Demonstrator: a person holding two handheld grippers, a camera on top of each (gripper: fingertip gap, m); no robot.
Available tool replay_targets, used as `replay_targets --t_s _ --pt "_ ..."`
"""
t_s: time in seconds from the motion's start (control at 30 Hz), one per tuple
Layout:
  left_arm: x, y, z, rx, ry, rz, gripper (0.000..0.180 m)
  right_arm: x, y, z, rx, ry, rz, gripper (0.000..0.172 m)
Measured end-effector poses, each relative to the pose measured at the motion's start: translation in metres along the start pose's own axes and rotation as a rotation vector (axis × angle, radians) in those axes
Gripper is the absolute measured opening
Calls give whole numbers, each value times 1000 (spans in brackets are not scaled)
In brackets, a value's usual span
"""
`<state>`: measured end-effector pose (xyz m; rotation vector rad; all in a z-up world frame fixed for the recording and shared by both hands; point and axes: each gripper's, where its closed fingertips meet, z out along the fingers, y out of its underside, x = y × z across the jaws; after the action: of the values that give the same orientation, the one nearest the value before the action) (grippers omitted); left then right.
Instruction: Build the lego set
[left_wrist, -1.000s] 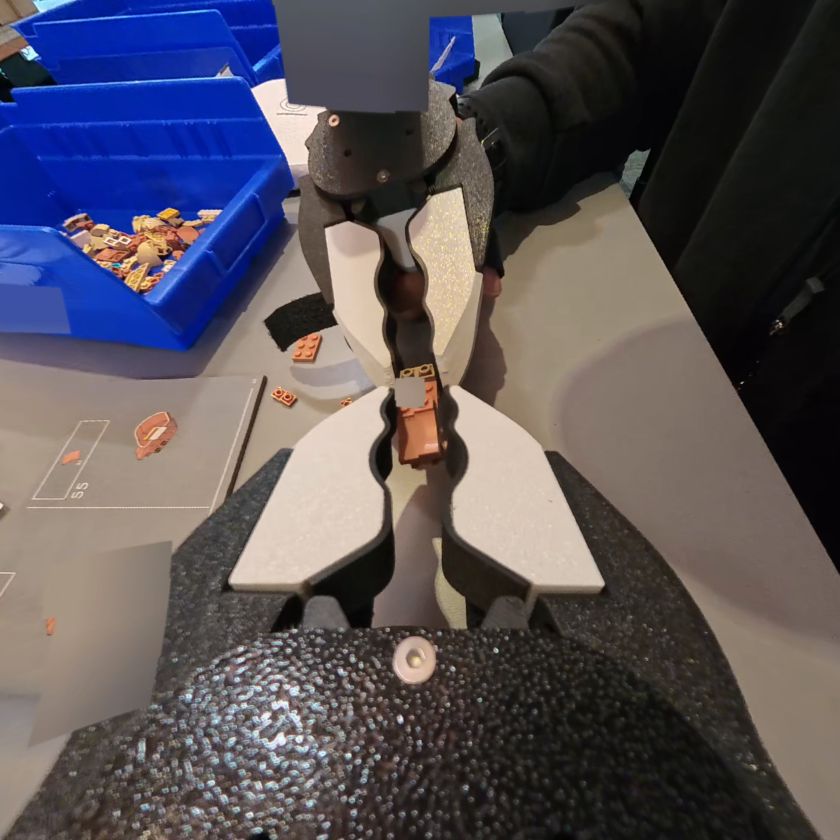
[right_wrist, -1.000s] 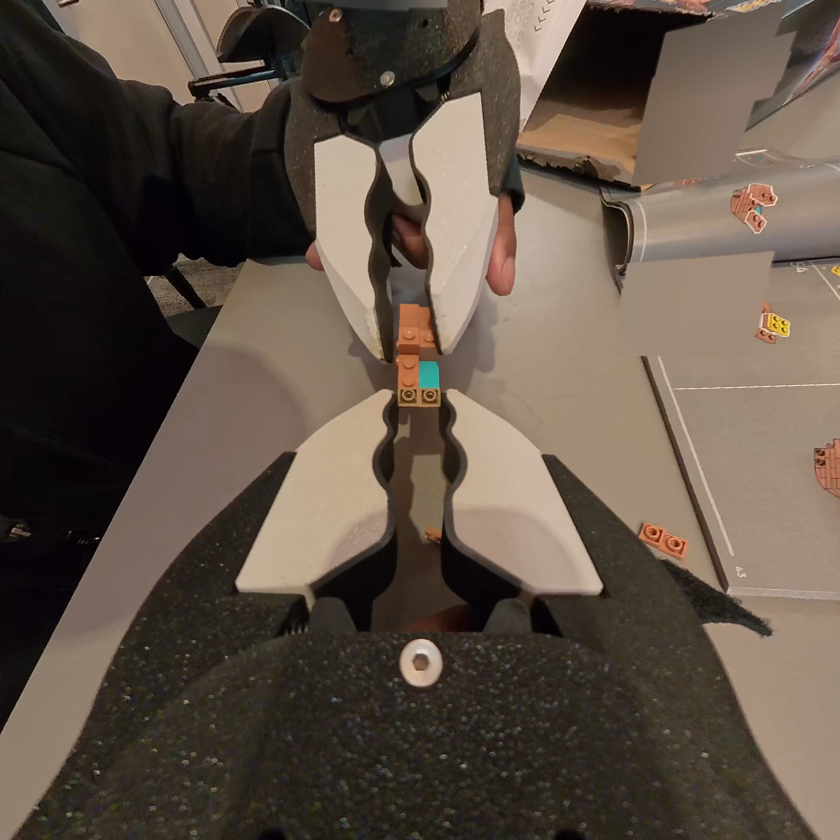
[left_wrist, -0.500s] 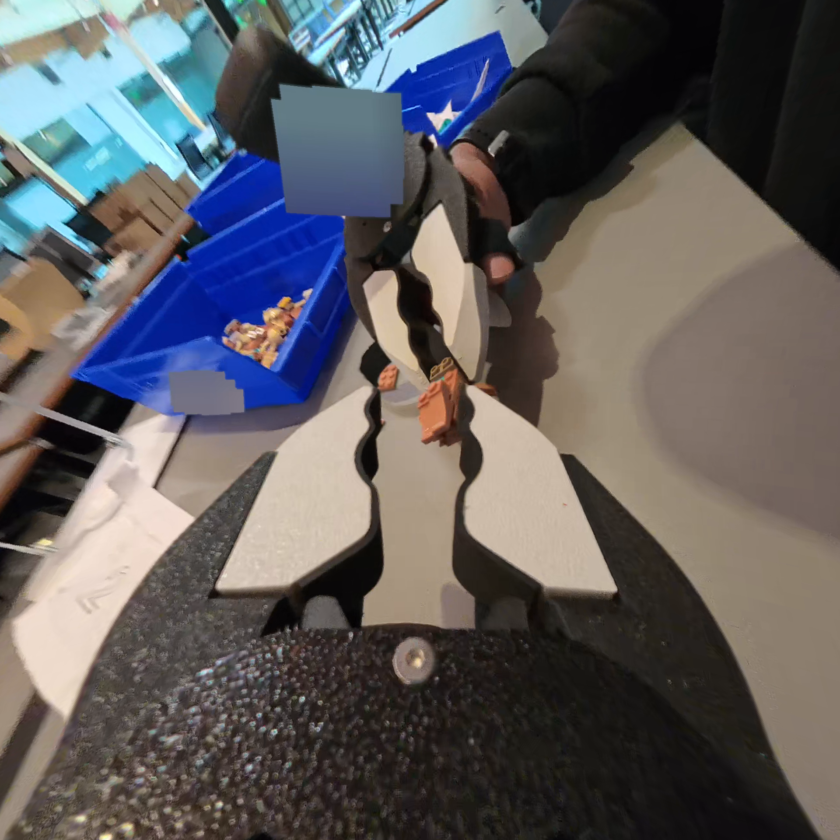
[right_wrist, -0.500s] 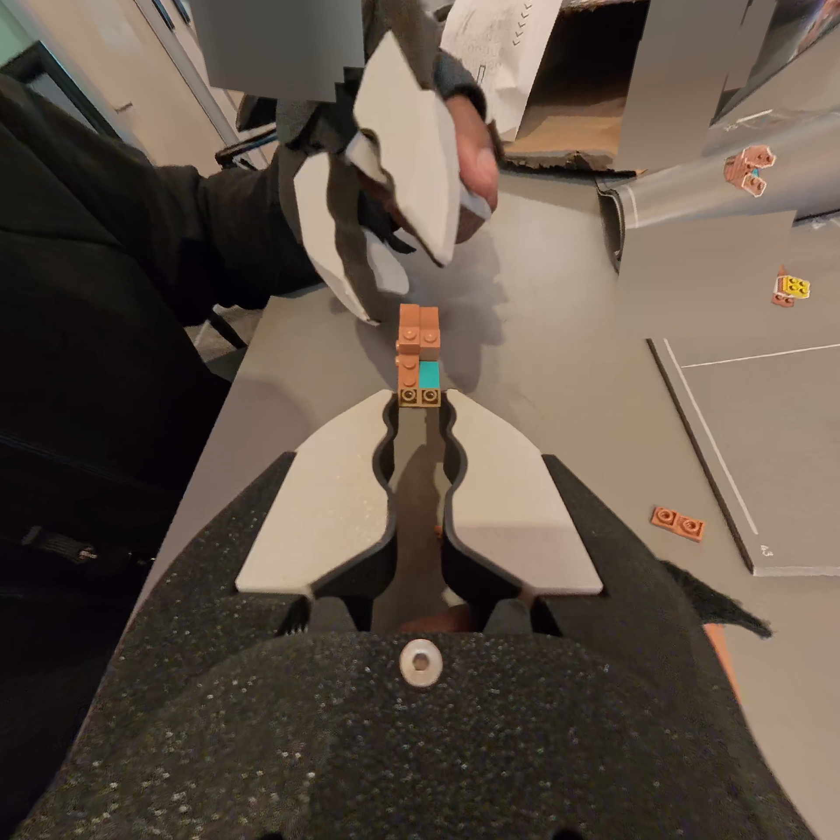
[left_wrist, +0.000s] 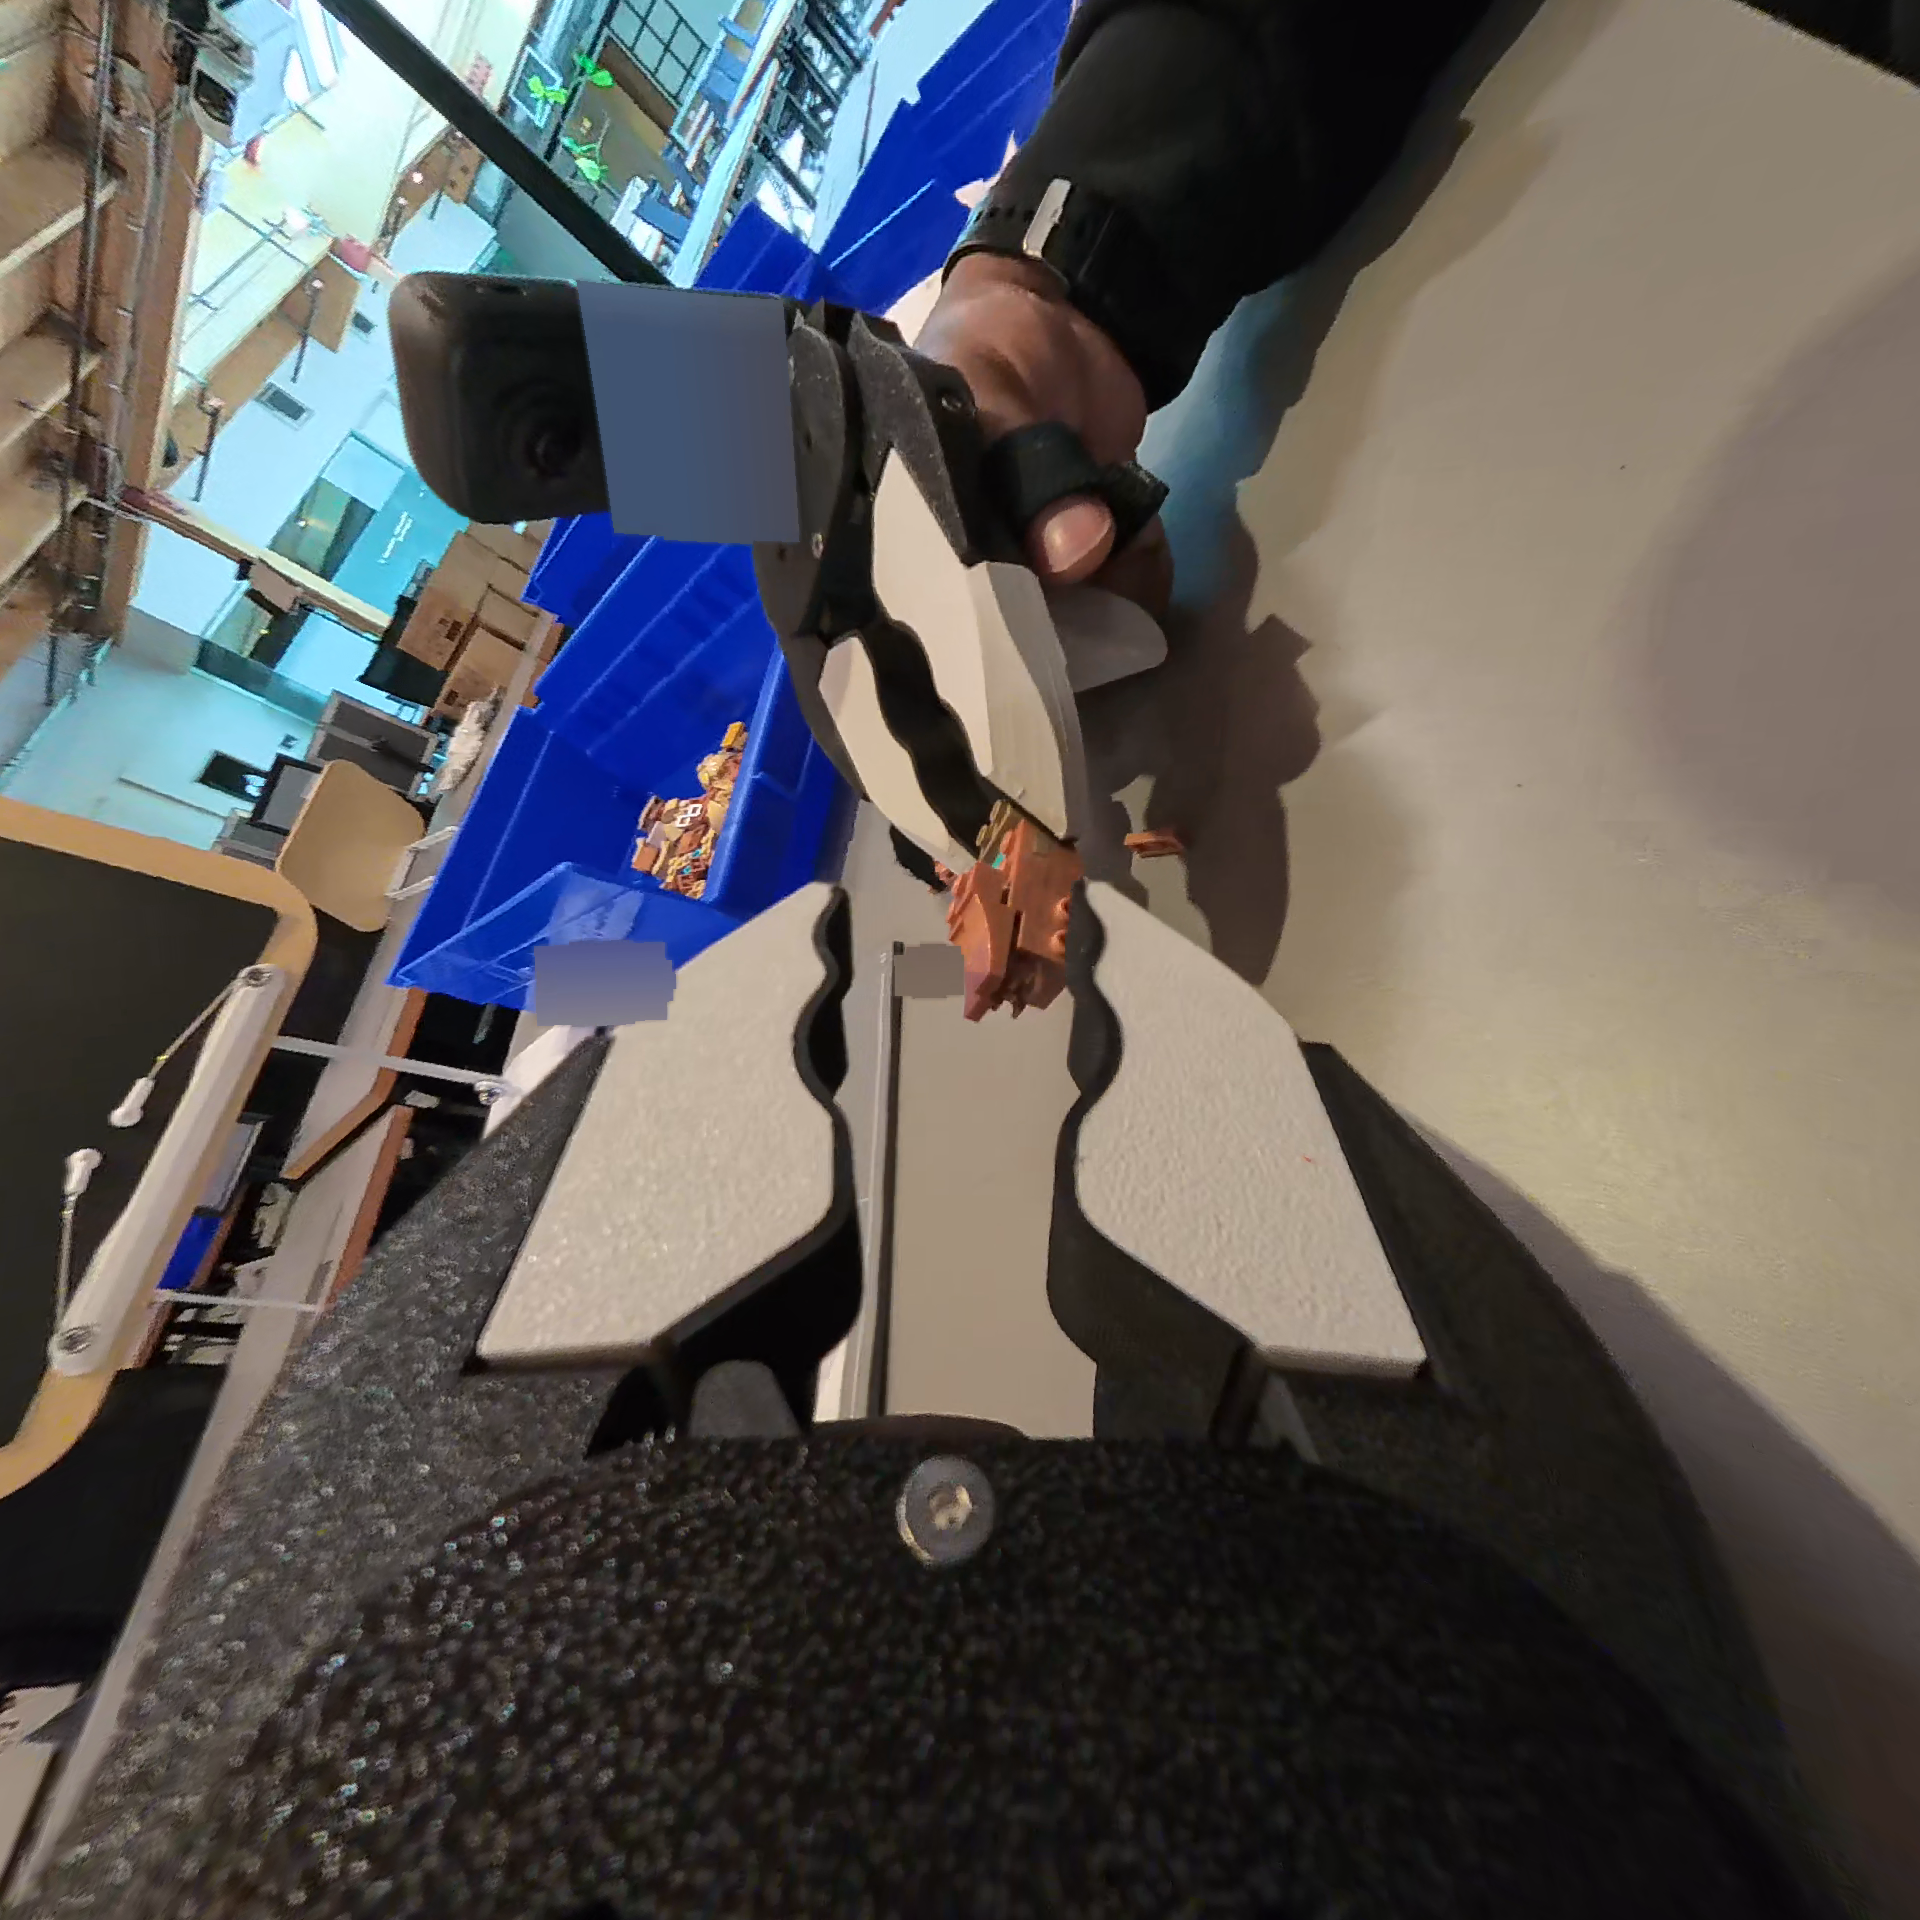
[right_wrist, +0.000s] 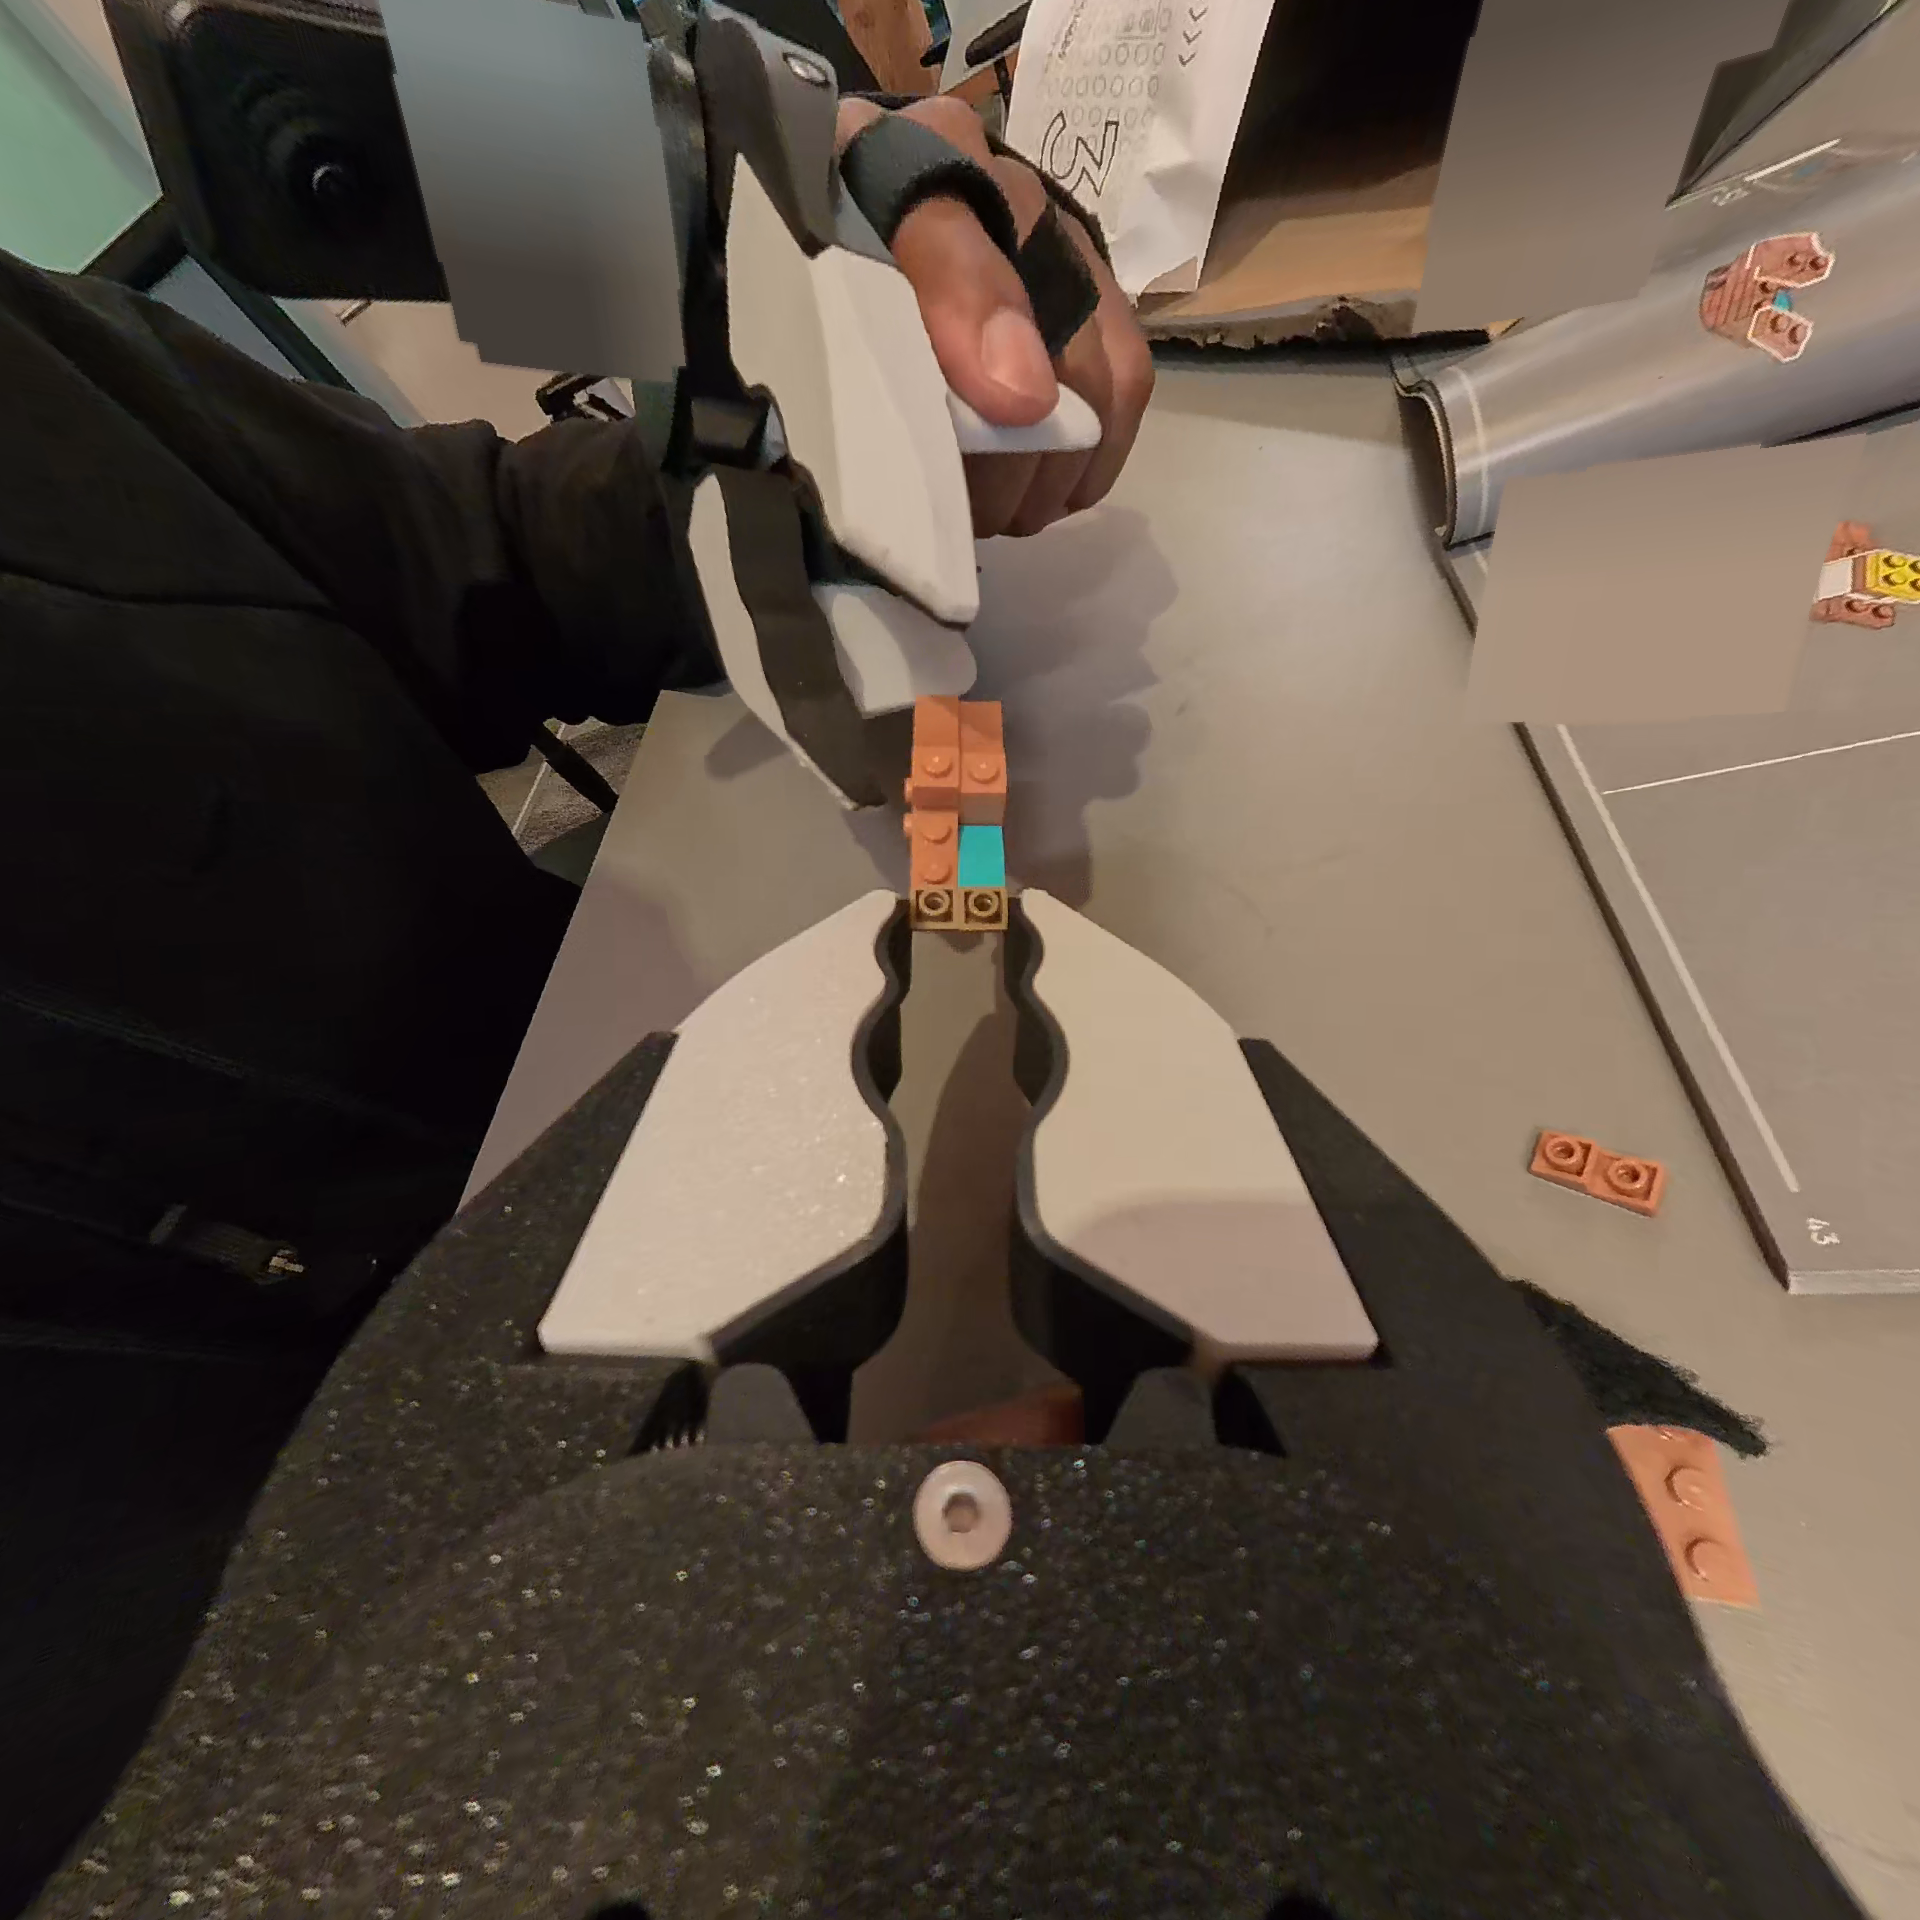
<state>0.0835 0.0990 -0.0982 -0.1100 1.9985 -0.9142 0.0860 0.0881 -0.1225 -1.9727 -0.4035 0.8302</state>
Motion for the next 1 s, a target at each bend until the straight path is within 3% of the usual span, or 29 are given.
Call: replay_targets --t_s 0.67,1.0 --pt "1 -5 2 0 37 29 49 2 -3 -4 33 -12 29 17" --pt "3 1 7 -151 25 35 42 3 -4 -4 41 -10 39 17"
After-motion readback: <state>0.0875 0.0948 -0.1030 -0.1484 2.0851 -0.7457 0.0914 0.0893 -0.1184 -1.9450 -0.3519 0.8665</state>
